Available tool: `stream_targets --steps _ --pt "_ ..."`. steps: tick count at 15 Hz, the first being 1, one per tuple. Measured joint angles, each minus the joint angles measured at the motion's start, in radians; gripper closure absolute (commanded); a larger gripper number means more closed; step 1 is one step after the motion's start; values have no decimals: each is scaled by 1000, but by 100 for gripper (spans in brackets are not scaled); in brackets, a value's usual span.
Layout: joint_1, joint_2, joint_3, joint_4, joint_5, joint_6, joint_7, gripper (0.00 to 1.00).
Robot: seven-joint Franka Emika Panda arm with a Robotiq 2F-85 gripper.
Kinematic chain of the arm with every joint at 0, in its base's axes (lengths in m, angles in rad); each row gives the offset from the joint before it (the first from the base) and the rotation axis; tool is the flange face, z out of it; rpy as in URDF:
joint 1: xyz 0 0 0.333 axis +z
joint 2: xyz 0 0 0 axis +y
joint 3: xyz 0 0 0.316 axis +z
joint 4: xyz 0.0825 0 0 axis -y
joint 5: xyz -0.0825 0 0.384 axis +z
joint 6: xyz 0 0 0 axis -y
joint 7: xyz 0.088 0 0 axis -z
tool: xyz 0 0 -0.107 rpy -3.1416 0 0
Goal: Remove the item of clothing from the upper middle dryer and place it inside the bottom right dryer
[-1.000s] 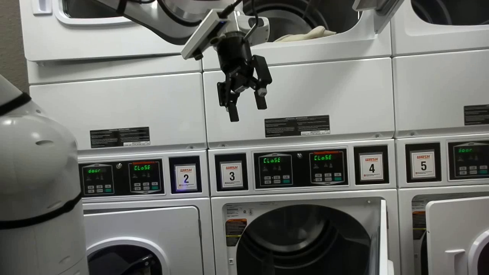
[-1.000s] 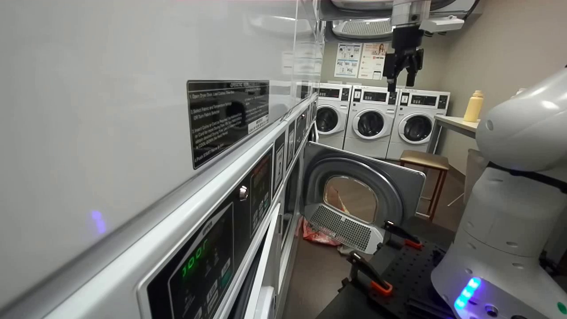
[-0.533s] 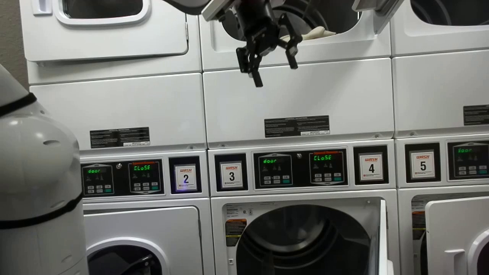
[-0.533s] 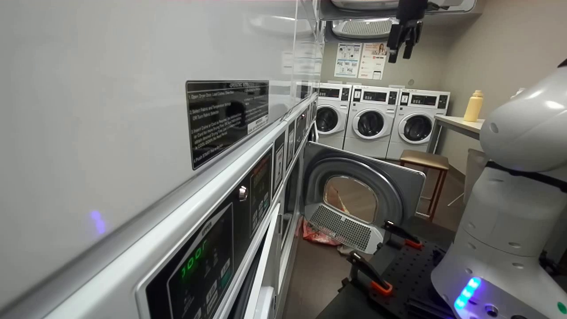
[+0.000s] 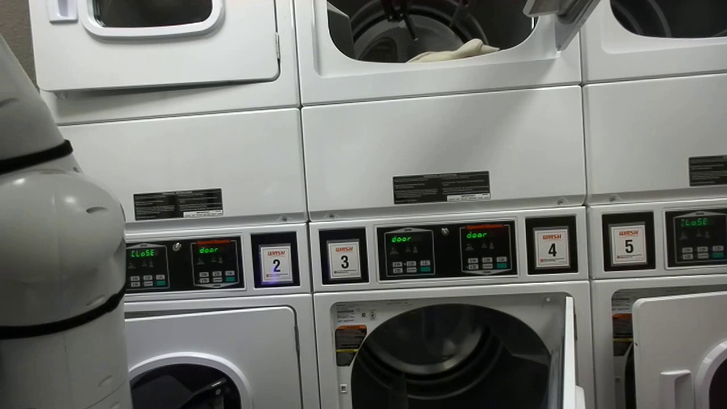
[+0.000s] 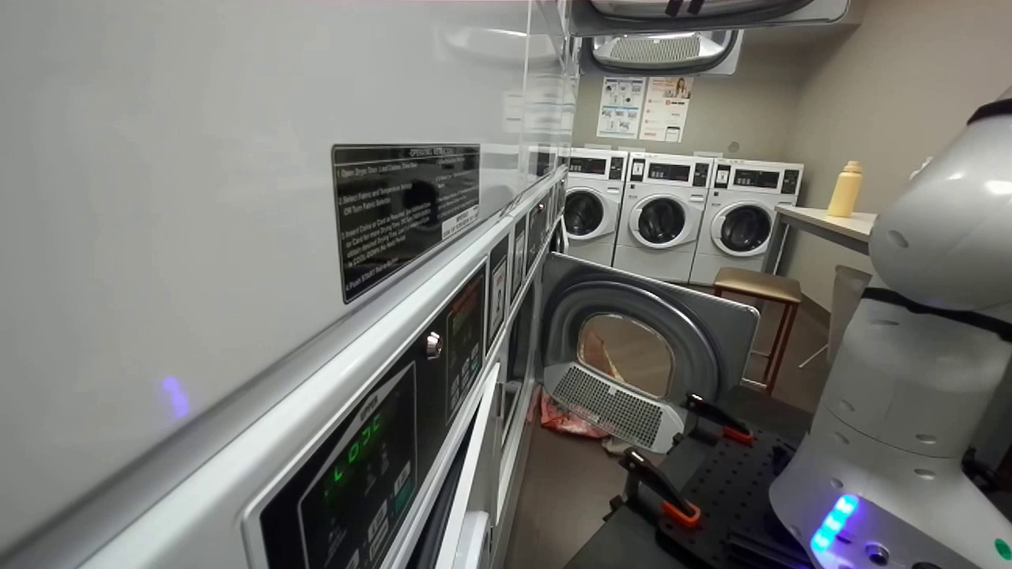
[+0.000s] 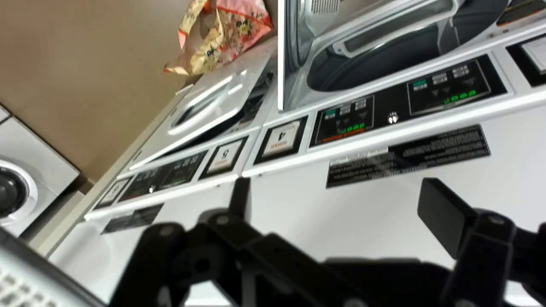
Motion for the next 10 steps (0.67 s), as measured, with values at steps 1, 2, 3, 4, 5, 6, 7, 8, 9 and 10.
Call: stream_targets --steps 1,2,3,4,5,6,7,8,9,10 --pt "11 32 -6 58 35 -1 -18 0" --pt "18 65 -12 114 71 -2 -38 0" --pt "25 99 -19 167 110 -2 -59 0" --pt "26 135 -24 220 155 -3 -82 0" --pt "26 174 -32 272 203 -3 -103 0" --pt "24 214 -39 321 244 -8 -111 0" --pt "22 251 -44 363 267 -14 -112 0" --pt "20 279 -46 391 276 -17 -112 0" --pt "19 297 -46 408 278 -19 -112 0" --pt "19 307 -47 418 279 -20 -112 0"
